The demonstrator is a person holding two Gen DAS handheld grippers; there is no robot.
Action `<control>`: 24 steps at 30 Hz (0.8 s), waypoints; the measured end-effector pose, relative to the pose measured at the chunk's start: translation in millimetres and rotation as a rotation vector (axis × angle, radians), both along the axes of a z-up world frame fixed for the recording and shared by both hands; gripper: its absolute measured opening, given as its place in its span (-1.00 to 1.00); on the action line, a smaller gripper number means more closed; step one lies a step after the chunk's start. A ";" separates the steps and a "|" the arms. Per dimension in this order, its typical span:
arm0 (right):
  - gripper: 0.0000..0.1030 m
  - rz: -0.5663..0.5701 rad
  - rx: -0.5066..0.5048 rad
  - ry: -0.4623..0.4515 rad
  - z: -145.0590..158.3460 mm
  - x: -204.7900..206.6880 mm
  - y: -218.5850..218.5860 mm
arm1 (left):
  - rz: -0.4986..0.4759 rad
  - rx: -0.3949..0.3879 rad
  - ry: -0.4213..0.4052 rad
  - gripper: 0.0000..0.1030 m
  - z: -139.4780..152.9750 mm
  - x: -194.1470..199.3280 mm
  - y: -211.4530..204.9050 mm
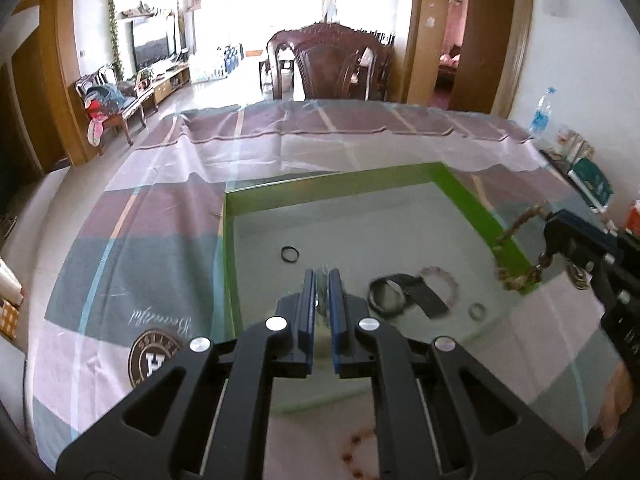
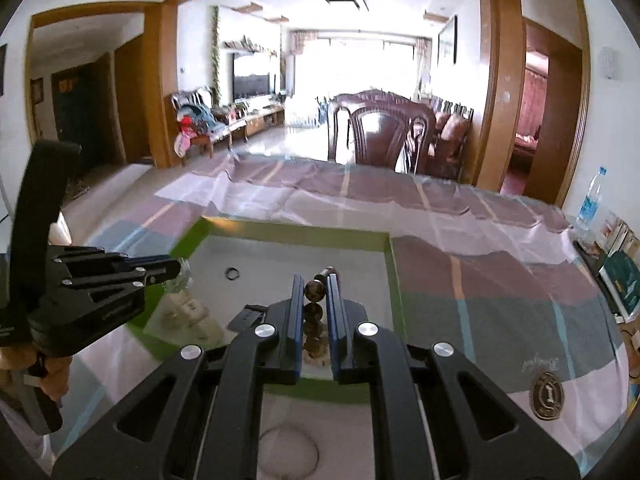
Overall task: Organize jewelry
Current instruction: 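Carry the pendant and wooden bracelet into the green box and open both tools, then move both tools back toward the bead bracelet and silver bangle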
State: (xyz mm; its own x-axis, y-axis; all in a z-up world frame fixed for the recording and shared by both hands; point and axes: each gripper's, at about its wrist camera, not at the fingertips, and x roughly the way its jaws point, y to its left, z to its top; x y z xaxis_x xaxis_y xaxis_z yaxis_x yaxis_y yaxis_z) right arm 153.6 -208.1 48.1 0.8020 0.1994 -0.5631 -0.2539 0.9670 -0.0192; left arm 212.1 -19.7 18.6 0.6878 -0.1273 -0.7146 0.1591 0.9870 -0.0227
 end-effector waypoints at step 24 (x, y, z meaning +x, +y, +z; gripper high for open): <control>0.22 -0.010 -0.031 0.235 -67.6 -62.9 -30.3 | -0.005 0.024 0.102 0.02 -60.5 -109.7 16.8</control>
